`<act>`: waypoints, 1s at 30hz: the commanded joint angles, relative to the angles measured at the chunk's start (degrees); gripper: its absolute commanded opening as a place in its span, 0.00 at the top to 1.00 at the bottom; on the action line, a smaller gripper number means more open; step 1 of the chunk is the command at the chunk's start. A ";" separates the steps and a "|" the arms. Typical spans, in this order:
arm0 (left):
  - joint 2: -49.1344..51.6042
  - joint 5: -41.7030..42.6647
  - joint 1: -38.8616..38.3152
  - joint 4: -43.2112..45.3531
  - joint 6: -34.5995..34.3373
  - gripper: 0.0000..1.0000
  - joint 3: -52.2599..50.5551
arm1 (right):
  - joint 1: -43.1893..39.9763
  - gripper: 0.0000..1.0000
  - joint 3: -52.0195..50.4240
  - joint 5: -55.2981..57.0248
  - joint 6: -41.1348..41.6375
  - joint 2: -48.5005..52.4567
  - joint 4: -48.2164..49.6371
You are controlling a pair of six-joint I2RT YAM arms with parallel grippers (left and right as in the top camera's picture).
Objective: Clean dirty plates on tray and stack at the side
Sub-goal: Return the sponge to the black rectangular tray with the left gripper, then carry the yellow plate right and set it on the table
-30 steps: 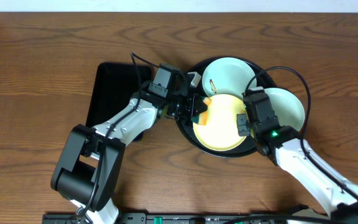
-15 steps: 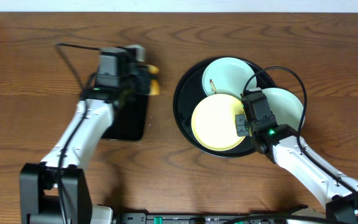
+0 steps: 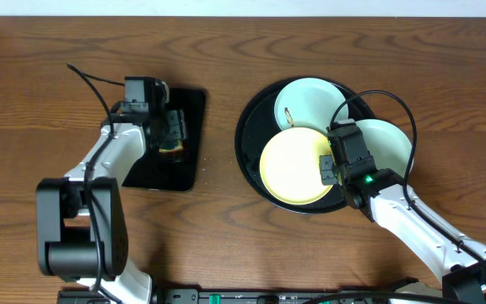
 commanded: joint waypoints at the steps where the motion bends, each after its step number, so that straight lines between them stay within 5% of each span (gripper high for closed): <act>1: 0.48 -2.56 0.24 -0.20 0.90 0.19 0.57 | 0.48 0.97 0.66 0.24 0.72 0.13 -0.02; 18: 0.48 -2.58 0.24 -0.20 0.90 0.13 0.57 | 0.48 0.99 0.76 0.31 1.33 0.02 0.24; 25: 0.48 -2.58 0.24 -0.20 0.90 0.12 0.57 | 0.50 0.99 5.62 8.46 -6.49 -7.10 -1.81; 30: 0.48 -2.56 0.24 -0.20 0.90 0.12 0.57 | 0.79 0.99 6.73 9.68 -21.11 -11.91 1.77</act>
